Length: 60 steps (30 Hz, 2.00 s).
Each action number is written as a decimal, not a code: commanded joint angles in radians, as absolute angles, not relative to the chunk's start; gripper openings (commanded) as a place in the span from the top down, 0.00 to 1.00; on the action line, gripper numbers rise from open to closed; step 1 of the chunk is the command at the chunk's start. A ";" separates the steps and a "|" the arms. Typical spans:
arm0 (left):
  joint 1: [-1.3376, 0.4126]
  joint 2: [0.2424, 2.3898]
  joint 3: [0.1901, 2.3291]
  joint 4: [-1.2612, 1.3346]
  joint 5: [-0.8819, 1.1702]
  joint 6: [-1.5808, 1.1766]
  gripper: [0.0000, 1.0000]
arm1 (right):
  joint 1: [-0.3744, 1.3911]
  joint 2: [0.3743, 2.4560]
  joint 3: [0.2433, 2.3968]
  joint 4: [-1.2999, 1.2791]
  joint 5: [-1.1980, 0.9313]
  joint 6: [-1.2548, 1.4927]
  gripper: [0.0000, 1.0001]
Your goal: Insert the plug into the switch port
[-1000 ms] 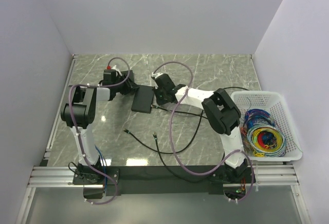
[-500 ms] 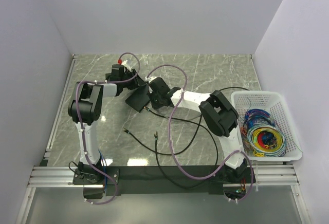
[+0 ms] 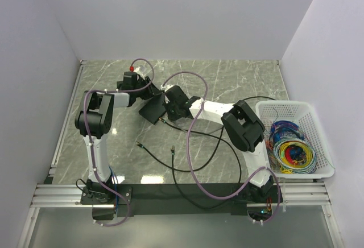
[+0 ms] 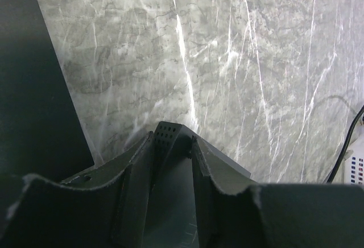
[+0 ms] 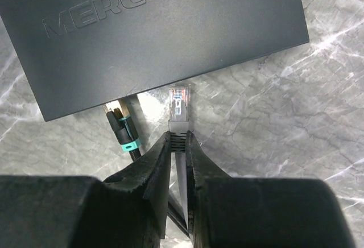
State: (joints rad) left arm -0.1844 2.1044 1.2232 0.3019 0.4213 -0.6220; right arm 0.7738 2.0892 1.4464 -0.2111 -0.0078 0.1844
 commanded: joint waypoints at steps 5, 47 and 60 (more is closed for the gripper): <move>-0.181 2.086 1.180 0.213 0.374 -0.575 0.63 | 0.779 2.059 1.532 -0.255 -0.002 0.163 1.00; -0.198 2.079 1.155 0.198 0.388 -0.568 0.64 | 0.781 2.177 1.657 -0.287 0.005 0.180 1.00; -0.229 2.079 1.103 0.219 0.410 -0.560 0.64 | 0.796 2.155 1.674 -0.230 0.005 0.114 1.00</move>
